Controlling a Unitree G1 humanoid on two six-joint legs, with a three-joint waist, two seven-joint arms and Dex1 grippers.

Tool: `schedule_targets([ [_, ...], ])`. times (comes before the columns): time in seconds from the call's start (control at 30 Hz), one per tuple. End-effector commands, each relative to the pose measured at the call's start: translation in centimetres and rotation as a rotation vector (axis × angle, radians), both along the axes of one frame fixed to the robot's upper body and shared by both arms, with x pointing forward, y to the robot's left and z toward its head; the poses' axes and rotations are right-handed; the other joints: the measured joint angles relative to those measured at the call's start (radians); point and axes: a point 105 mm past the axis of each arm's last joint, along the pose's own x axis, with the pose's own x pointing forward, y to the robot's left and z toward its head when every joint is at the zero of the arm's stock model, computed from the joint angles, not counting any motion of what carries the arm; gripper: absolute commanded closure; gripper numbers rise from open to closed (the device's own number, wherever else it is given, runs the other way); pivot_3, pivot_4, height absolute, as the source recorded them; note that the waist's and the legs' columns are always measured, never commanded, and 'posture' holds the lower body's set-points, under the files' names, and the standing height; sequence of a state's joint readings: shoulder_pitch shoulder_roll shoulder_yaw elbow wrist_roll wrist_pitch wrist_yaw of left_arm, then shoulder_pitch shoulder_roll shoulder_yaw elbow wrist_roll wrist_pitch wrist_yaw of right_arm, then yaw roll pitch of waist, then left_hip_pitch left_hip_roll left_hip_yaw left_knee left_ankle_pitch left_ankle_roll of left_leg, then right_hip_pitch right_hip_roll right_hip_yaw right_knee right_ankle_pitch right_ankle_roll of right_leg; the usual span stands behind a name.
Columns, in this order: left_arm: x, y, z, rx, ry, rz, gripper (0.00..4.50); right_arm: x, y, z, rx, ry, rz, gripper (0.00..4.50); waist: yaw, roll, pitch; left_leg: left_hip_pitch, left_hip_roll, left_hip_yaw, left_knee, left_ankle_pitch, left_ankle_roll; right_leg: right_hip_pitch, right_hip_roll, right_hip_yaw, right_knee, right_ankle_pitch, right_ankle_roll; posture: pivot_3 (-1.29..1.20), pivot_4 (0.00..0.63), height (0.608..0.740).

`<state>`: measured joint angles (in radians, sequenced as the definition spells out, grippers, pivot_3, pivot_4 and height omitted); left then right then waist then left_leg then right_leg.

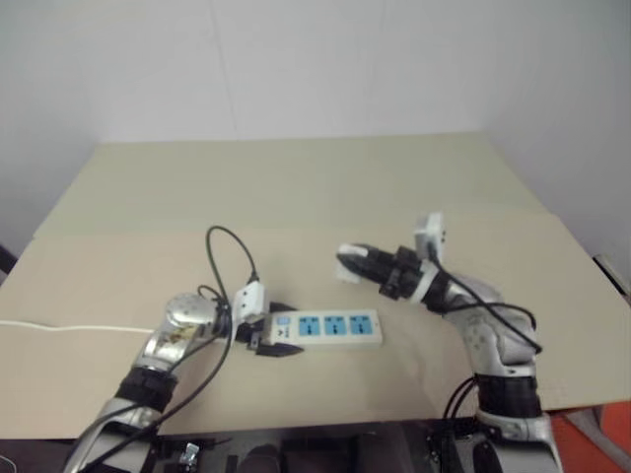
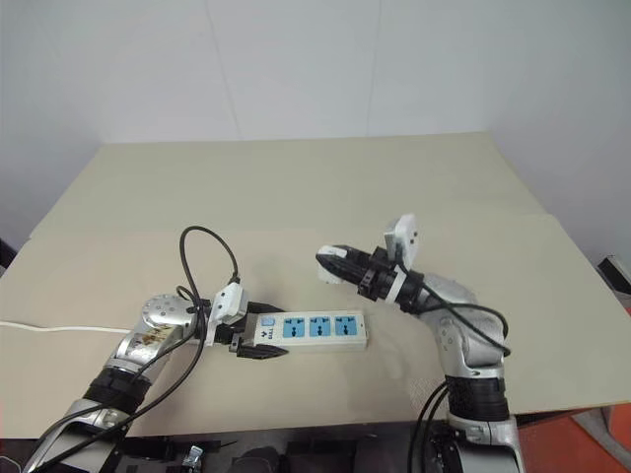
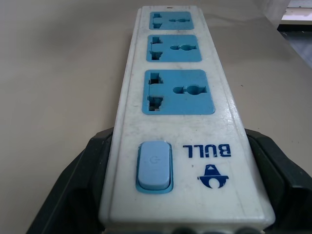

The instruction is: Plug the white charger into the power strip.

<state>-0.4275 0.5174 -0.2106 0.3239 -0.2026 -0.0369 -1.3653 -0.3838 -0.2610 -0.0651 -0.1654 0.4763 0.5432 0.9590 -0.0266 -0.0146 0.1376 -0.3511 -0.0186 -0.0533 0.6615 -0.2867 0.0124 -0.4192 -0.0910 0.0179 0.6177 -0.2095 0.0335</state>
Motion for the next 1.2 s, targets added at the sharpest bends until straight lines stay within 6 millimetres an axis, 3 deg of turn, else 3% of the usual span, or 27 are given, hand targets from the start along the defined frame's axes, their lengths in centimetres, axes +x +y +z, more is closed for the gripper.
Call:
schedule_targets([
  [0.03,-0.5,0.5,-0.9,0.047,0.039,-0.011,1.18,-0.9,1.3,0.6,0.01,-0.08,0.077,3.31,-0.003,0.0,0.0,0.0,0.0,0.0,0.0,0.0,0.0,0.0,0.0,0.0,0.0,0.0,0.0,0.0,0.15,0.74],
  [0.23,-0.5,0.5,-0.9,0.045,0.039,-0.01,1.18,-1.6,3.2,-1.9,-0.072,-0.142,0.176,3.31,-0.005,0.0,0.0,0.0,0.0,0.0,0.0,0.0,0.0,0.001,0.0,-0.001,-0.002,0.0,0.0,0.0,0.15,0.74],
  [0.43,-0.5,0.6,-0.8,0.042,0.043,-0.002,1.18,-1.3,5.0,-2.5,-0.065,-0.168,0.223,3.31,-0.009,0.0,0.0,0.0,0.0,0.0,0.0,0.0,0.0,0.001,0.0,-0.001,-0.001,0.0,0.0,0.0,0.15,0.74],
  [1.2,-0.3,0.3,-0.9,0.035,0.024,0.015,1.18,-0.4,5.8,-3.6,-0.096,-0.198,0.232,3.31,-0.012,0.0,0.0,0.001,0.0,-0.001,0.001,0.0,0.0,0.001,0.0,-0.001,0.0,0.0,0.0,0.0,0.15,0.74],
])
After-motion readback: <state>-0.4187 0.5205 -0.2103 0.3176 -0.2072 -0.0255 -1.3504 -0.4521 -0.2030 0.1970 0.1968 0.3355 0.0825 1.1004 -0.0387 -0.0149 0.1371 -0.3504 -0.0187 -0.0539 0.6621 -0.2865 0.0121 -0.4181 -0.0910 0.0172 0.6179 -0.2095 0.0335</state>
